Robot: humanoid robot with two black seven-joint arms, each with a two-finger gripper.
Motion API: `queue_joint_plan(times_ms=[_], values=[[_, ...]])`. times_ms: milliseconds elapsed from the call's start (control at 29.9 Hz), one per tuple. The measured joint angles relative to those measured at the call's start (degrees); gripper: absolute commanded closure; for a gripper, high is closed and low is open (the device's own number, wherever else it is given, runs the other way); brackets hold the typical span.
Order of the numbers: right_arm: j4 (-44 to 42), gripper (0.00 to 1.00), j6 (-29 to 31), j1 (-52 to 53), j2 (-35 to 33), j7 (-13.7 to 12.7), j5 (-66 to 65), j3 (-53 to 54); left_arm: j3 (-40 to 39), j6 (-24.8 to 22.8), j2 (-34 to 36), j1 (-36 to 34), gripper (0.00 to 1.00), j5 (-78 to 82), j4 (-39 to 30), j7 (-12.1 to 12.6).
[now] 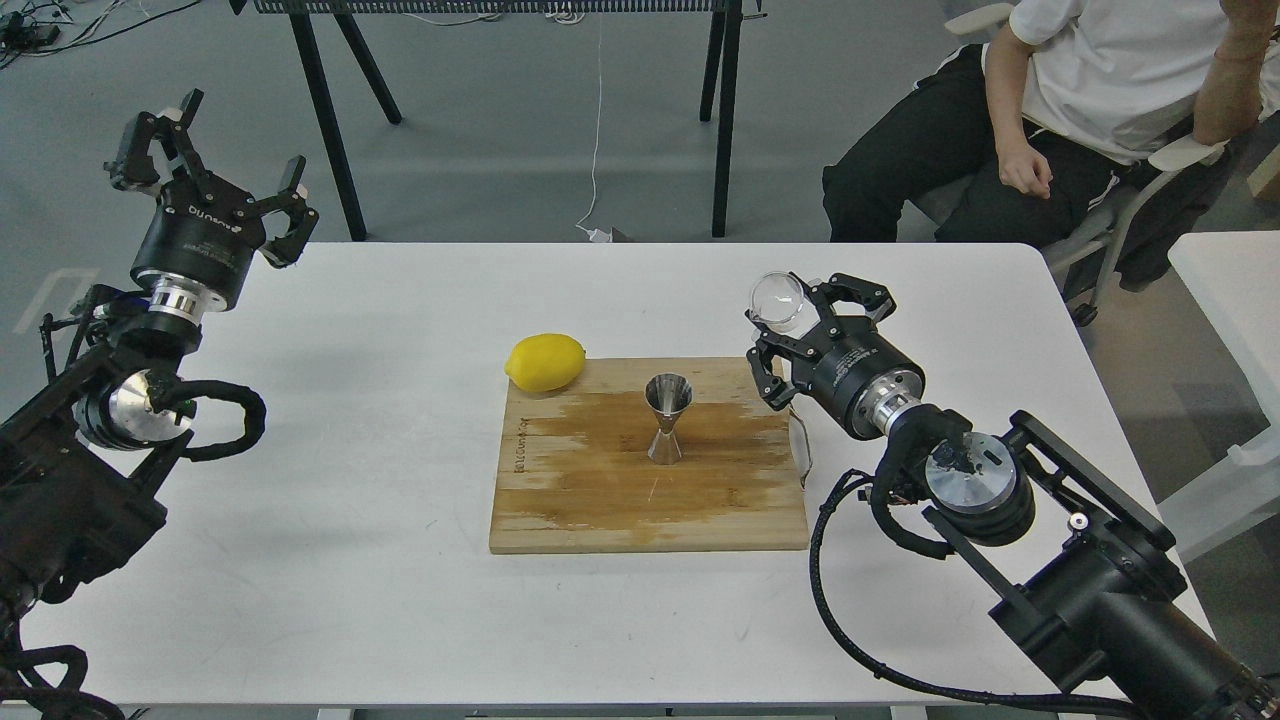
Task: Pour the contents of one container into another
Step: 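Lift the clear cup with the right gripper and bring it above the jigger, then tilt the clear cup over the jigger to pour into it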
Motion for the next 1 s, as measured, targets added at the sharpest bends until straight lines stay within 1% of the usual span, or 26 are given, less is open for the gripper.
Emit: queue_joint_plan(times_ms=[201,468,568,769,1003], values=[[-0.4,0.65,-2.1,0.9,0.0,0.0,-4.3,-2.4,0.0,0.0,0.0,0.0,0.0,0.0,0.0,0.0],[-0.2,0.65,-2.7,1.6,0.1,0.0,-5.7,-3.8,0.0,0.1,-0.1,0.0,0.0,0.1,0.0,0.0],[-0.2,0.65,-3.0,2.3,0.9,0.3,-6.3,-5.6,0.0,0.1,0.0,0.0,0.0,0.1,0.0,0.0],[0.0,0.65,-4.9,3.0,2.7,0.7,-11.5,-8.3,0.1,0.1,0.1,0.2,0.0,0.1,0.0,-0.1],[0.0,0.65,-5.1,3.1,3.4,0.7,-14.9,-10.1,0.1,0.1,0.0,0.2,0.0,0.1,0.0,-0.1]])
